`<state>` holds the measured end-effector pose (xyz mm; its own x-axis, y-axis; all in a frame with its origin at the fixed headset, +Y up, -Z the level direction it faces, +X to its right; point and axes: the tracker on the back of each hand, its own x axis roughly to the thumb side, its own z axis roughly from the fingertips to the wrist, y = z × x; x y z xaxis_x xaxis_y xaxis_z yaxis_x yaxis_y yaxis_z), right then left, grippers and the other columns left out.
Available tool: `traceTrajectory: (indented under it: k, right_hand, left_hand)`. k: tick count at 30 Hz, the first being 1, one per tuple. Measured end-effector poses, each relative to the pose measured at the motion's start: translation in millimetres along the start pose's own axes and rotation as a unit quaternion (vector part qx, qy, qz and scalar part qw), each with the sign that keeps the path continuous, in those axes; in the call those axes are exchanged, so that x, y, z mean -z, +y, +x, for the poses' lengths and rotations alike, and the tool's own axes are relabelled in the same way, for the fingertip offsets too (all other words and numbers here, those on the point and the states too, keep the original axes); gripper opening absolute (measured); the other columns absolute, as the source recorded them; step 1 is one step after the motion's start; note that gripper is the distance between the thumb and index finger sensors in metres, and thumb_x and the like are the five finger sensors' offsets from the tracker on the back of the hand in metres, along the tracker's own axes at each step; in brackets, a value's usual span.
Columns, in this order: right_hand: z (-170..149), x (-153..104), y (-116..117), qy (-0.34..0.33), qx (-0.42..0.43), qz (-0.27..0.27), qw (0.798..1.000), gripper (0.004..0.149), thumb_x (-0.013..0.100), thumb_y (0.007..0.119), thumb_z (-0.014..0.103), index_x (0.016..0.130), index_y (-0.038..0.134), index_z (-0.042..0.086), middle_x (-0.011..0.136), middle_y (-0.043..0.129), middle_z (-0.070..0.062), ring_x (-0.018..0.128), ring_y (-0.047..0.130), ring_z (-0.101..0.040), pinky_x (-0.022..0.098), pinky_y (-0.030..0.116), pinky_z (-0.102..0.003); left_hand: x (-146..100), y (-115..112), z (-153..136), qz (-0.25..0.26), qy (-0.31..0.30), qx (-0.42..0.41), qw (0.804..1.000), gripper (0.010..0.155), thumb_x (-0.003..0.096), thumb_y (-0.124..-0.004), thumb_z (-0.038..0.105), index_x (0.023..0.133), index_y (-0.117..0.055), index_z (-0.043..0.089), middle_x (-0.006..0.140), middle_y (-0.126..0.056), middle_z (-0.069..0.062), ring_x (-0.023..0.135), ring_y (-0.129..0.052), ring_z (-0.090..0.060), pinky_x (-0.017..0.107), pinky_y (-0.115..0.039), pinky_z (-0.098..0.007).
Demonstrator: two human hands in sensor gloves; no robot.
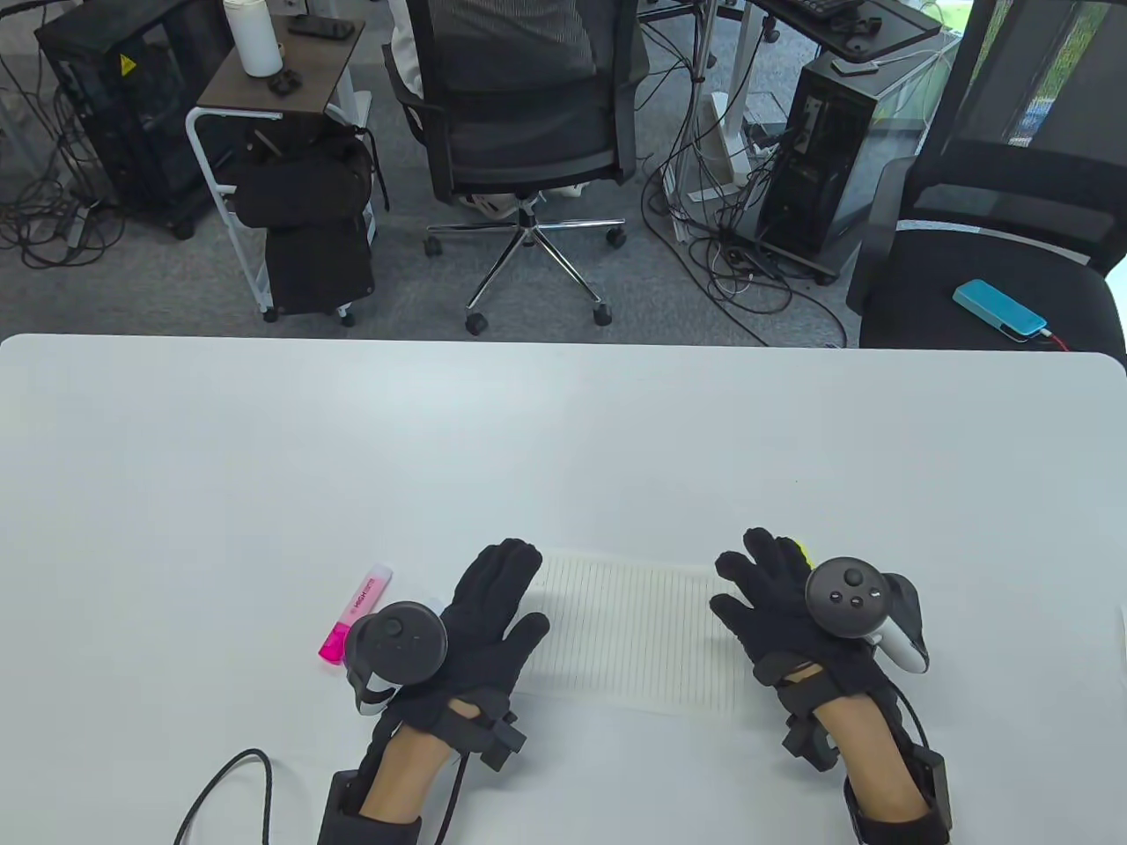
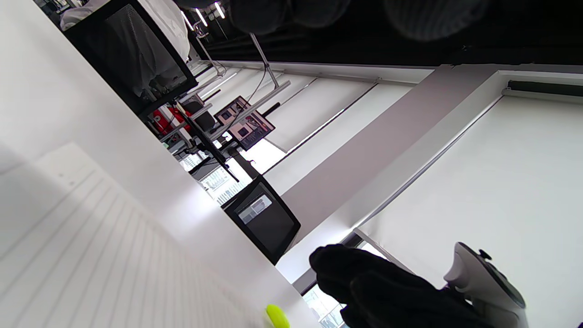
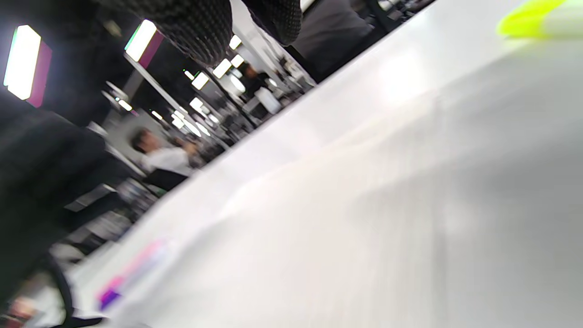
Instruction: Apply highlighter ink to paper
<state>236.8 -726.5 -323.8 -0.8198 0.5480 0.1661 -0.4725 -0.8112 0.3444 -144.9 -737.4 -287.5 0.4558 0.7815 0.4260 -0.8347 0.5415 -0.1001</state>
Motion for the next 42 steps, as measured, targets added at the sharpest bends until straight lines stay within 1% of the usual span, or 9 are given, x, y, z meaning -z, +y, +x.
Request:
traceTrajectory:
  k: [7, 12, 16, 21, 25, 28, 33, 38, 42]
  right_hand:
    - [-2.3, 47.7, 8.0, 0.074, -0.081, 0.030, 0.993, 0.065, 0.063, 0.078, 0.035, 0.116, 0.044, 0.021, 0.121, 0.010, -0.025, 0.104, 0.001, -0.056, 0.060, 0.003, -0.081]
    - [-0.8, 75.8, 35.0, 0.089, -0.125, 0.075, 0.985, 0.064, 0.062, 0.081, 0.037, 0.114, 0.049, 0.020, 0.121, 0.018, -0.026, 0.105, 0.005, -0.056, 0.060, 0.005, -0.081]
    - [7.8, 79.3, 41.5, 0.071, -0.144, 0.019, 0.987, 0.054, 0.060, 0.083, 0.040, 0.105, 0.061, 0.020, 0.120, 0.036, -0.025, 0.107, 0.020, -0.056, 0.063, 0.016, -0.083]
    - [14.4, 76.2, 45.3, 0.071, -0.173, -0.021, 0.982, 0.035, 0.061, 0.081, 0.033, 0.093, 0.077, 0.020, 0.117, 0.048, -0.023, 0.108, 0.031, -0.055, 0.064, 0.020, -0.083]
    - [14.1, 69.1, 44.9, 0.083, -0.101, -0.068, 0.989, 0.035, 0.061, 0.081, 0.030, 0.092, 0.077, 0.014, 0.114, 0.055, -0.024, 0.107, 0.038, -0.055, 0.063, 0.021, -0.084]
    - [15.9, 60.0, 35.4, 0.083, 0.022, -0.120, 0.989, 0.035, 0.061, 0.080, 0.029, 0.092, 0.076, 0.012, 0.113, 0.056, -0.024, 0.106, 0.040, -0.056, 0.063, 0.021, -0.084]
    - [19.2, 46.4, 28.1, 0.090, 0.193, -0.174, 0.962, 0.036, 0.063, 0.078, 0.029, 0.093, 0.072, 0.010, 0.113, 0.054, -0.024, 0.105, 0.040, -0.056, 0.063, 0.021, -0.083]
    - [13.7, 36.8, 35.0, 0.169, 0.220, -0.226, 0.934, 0.036, 0.065, 0.073, 0.030, 0.095, 0.069, 0.009, 0.110, 0.057, -0.025, 0.102, 0.047, -0.056, 0.065, 0.026, -0.082]
    - [13.2, 39.0, 41.2, 0.196, 0.152, -0.235, 0.940, 0.037, 0.065, 0.072, 0.030, 0.095, 0.069, 0.009, 0.109, 0.059, -0.025, 0.101, 0.049, -0.057, 0.065, 0.027, -0.082]
  left_hand:
    - [0.5, -2.7, 0.2, -0.007, -0.001, -0.003, 1.000, 0.073, 0.0453, -0.066, 0.058, 0.108, -0.046, 0.025, 0.115, -0.046, -0.009, 0.106, -0.043, -0.041, 0.070, -0.046, -0.066]
    - [0.5, -3.8, 1.3, -0.012, -0.003, 0.004, 1.000, 0.073, 0.0453, -0.066, 0.058, 0.108, -0.047, 0.025, 0.115, -0.047, -0.009, 0.105, -0.043, -0.041, 0.070, -0.046, -0.066]
    - [0.5, -6.2, 1.1, -0.020, -0.001, 0.009, 1.000, 0.072, 0.0453, -0.066, 0.058, 0.107, -0.051, 0.025, 0.114, -0.049, -0.010, 0.105, -0.044, -0.042, 0.070, -0.047, -0.066]
    - [1.0, -10.2, 0.4, -0.029, 0.000, 0.015, 0.999, 0.071, 0.0453, -0.066, 0.058, 0.107, -0.053, 0.024, 0.114, -0.050, -0.010, 0.105, -0.046, -0.042, 0.070, -0.047, -0.066]
    - [1.2, -10.2, 0.9, -0.029, -0.001, 0.022, 0.999, 0.071, 0.0453, -0.066, 0.058, 0.106, -0.053, 0.024, 0.114, -0.050, -0.010, 0.105, -0.046, -0.042, 0.070, -0.047, -0.066]
    - [1.0, -8.5, 0.9, -0.025, -0.001, 0.021, 0.999, 0.071, 0.0455, -0.066, 0.058, 0.106, -0.053, 0.024, 0.114, -0.050, -0.010, 0.105, -0.046, -0.042, 0.070, -0.047, -0.066]
    - [1.0, -8.3, 1.3, -0.024, 0.000, 0.022, 0.999, 0.071, 0.0455, -0.066, 0.058, 0.106, -0.053, 0.024, 0.114, -0.050, -0.010, 0.105, -0.046, -0.042, 0.070, -0.047, -0.066]
    - [1.5, -10.6, 1.7, -0.028, 0.001, 0.028, 0.999, 0.071, 0.0453, -0.066, 0.058, 0.106, -0.053, 0.023, 0.114, -0.050, -0.011, 0.105, -0.046, -0.042, 0.070, -0.047, -0.066]
    - [1.5, -11.2, 2.2, -0.030, 0.000, 0.031, 0.999, 0.071, 0.0452, -0.066, 0.058, 0.106, -0.054, 0.023, 0.114, -0.051, -0.011, 0.105, -0.046, -0.042, 0.070, -0.048, -0.066]
